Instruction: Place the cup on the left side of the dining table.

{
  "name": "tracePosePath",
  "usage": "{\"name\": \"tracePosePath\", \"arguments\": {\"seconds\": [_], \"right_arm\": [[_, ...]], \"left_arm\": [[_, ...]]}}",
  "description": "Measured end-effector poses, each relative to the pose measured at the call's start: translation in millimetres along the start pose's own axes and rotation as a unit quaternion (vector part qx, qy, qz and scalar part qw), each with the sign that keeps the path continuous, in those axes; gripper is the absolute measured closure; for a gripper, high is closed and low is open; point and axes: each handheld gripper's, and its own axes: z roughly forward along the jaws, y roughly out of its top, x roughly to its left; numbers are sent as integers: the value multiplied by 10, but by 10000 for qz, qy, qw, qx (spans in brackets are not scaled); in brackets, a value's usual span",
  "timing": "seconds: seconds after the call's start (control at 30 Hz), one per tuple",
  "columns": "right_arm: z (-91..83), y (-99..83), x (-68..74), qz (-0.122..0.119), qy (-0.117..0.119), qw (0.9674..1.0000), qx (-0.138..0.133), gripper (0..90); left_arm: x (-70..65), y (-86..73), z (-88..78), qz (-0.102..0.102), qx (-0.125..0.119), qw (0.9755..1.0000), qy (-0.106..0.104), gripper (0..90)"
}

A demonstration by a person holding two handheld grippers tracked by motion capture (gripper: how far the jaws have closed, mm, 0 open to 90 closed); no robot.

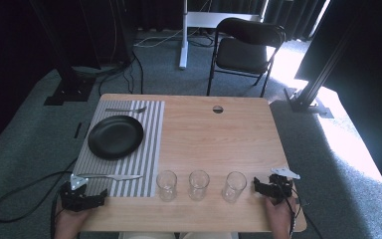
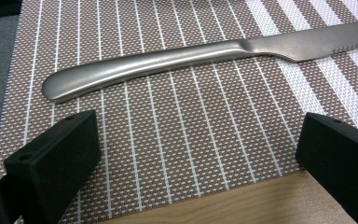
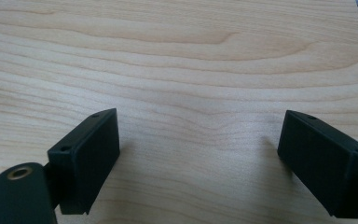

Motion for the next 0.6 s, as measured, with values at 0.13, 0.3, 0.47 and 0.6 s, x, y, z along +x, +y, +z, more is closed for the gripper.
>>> {"name": "tracePosePath", "arguments": {"seconds": [0.13, 0.3, 0.47, 0.6], "right_arm": [[0, 0, 0, -10, 4, 10000, -1, 121], [1, 0, 0, -10, 5, 10000, -2, 121], [0, 0, 0, -11, 5, 10000, -2, 121], [0, 0, 0, -8, 5, 10000, -1, 121]], "left_arm": [[1, 5, 0, 8, 21, 10000, -3, 2], [4, 1, -1, 22, 12, 10000, -15, 3], [24, -10, -8, 98, -8, 9999, -98, 3], [24, -9, -9, 100, 1, 9999, -96, 3]]}}
